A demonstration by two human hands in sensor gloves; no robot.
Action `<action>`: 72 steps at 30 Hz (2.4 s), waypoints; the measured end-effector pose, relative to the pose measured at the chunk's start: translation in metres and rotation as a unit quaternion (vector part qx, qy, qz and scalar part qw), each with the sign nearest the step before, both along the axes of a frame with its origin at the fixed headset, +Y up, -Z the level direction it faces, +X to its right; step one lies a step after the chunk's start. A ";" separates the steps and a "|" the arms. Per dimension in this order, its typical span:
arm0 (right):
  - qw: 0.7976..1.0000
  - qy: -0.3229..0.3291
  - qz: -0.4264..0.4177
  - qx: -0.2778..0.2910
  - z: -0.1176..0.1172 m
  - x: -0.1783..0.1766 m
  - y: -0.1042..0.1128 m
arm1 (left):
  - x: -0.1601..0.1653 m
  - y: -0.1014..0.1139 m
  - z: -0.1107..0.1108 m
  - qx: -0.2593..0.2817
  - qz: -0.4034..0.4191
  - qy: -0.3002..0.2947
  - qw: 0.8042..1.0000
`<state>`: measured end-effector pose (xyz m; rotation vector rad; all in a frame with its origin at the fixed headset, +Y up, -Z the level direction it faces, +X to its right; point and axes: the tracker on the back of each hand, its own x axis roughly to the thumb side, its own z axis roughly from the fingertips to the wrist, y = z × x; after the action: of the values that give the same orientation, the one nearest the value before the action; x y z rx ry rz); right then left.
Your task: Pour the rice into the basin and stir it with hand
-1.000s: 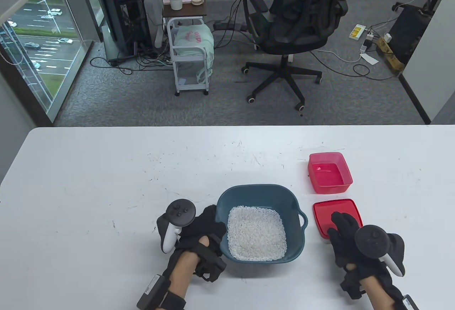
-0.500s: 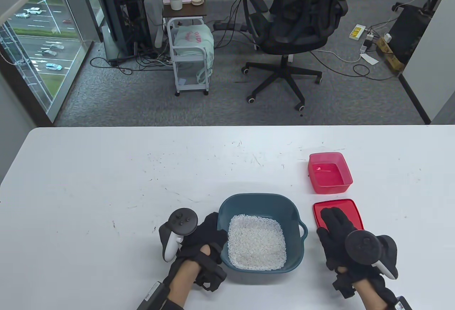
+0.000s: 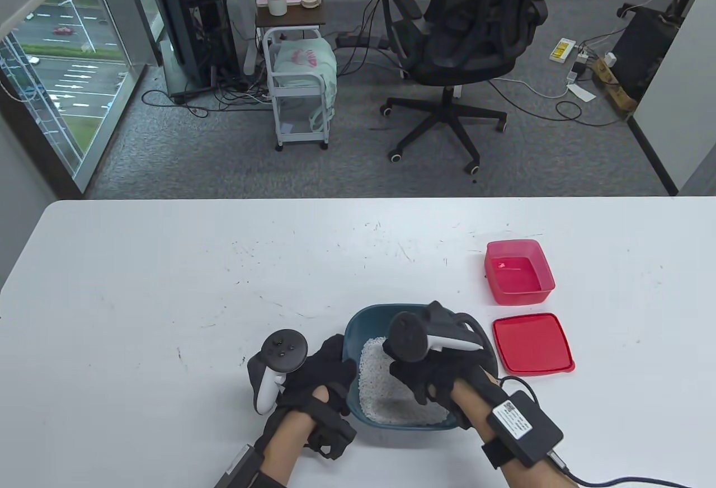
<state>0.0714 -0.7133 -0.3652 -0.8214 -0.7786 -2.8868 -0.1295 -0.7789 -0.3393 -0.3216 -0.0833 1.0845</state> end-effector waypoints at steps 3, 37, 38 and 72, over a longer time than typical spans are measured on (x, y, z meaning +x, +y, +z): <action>0.999 0.015 0.027 -0.022 -0.012 -0.021 -0.016 | 0.000 0.000 0.000 -0.001 0.005 -0.001 1.000; 0.915 -0.117 -0.186 -0.339 -0.018 -0.014 -0.041 | -0.004 0.000 0.000 0.000 0.018 -0.006 1.000; 0.917 -0.122 -0.199 -0.325 -0.023 -0.014 -0.041 | -0.004 0.000 0.000 0.003 0.014 -0.005 1.000; 0.933 -0.152 -0.171 -0.277 -0.028 -0.012 -0.039 | -0.003 -0.001 0.000 0.011 0.014 -0.005 1.000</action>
<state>0.0591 -0.7522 -0.3935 -0.5831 -1.6975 -3.1794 -0.1325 -0.7800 -0.3390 -0.3060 -0.1092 1.1085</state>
